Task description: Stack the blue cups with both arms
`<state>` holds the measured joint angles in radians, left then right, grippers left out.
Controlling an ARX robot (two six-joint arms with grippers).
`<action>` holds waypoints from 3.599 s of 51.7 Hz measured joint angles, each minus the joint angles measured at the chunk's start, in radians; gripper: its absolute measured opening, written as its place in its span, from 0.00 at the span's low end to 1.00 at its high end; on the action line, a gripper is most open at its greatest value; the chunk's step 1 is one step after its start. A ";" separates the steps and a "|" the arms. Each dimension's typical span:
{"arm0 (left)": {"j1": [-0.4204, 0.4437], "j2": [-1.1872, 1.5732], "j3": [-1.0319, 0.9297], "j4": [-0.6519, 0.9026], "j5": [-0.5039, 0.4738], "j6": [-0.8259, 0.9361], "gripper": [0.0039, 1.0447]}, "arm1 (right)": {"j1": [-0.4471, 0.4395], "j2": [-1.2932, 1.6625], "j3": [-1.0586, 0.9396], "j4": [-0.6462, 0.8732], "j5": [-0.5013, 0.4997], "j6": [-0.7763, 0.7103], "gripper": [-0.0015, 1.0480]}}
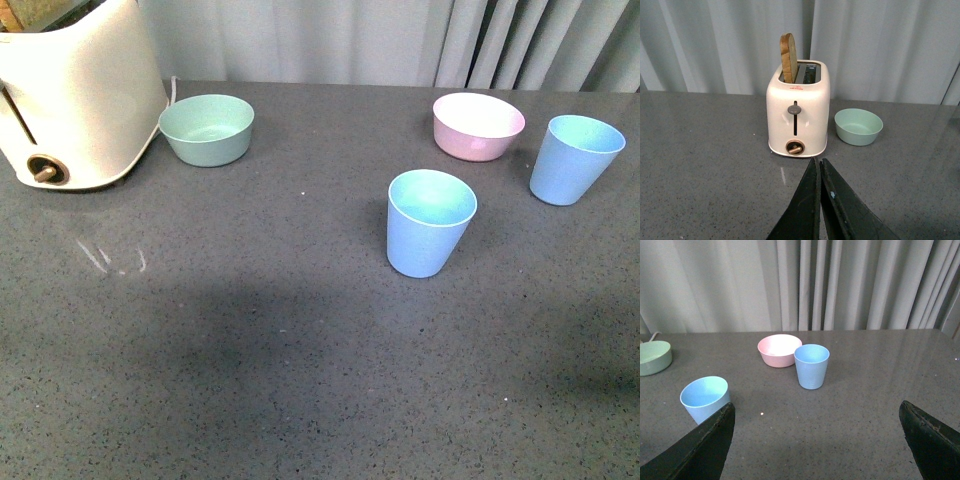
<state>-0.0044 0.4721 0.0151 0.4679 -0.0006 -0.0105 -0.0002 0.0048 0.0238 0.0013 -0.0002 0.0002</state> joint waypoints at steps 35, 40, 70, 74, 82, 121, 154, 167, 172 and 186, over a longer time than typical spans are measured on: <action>0.000 -0.286 0.000 -0.281 0.000 0.000 0.01 | 0.000 0.000 0.000 0.000 0.000 0.000 0.91; 0.000 -0.395 0.000 -0.425 0.000 0.000 0.01 | 0.000 0.000 0.000 0.000 0.000 0.000 0.91; 0.000 -0.463 0.000 -0.467 0.000 0.000 0.45 | -0.227 0.505 0.162 0.055 -0.210 0.031 0.91; 0.000 -0.463 0.000 -0.467 0.000 0.000 0.57 | -0.252 0.706 0.248 0.211 -0.240 -0.051 0.91; 0.000 -0.463 0.000 -0.467 0.000 0.000 0.84 | -0.193 1.160 0.499 0.352 -0.242 -0.284 0.91; 0.000 -0.463 0.000 -0.467 0.000 0.002 0.92 | 0.010 2.005 1.279 0.003 -0.077 -0.629 0.91; 0.000 -0.463 0.000 -0.467 0.000 0.002 0.92 | 0.022 2.143 1.381 -0.095 -0.043 -0.584 0.42; 0.000 -0.463 0.000 -0.467 0.000 0.002 0.92 | 0.017 2.143 1.381 -0.113 -0.041 -0.565 0.12; 0.000 -0.463 0.000 -0.467 0.000 0.002 0.92 | 0.011 2.143 1.381 -0.119 -0.042 -0.561 0.02; 0.000 -0.463 0.000 -0.467 0.000 0.002 0.92 | -0.012 2.063 1.335 -0.141 -0.107 -0.576 0.02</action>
<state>-0.0044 0.0086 0.0154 0.0006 -0.0002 -0.0086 -0.0120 2.0678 1.3590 -0.1398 -0.1070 -0.5758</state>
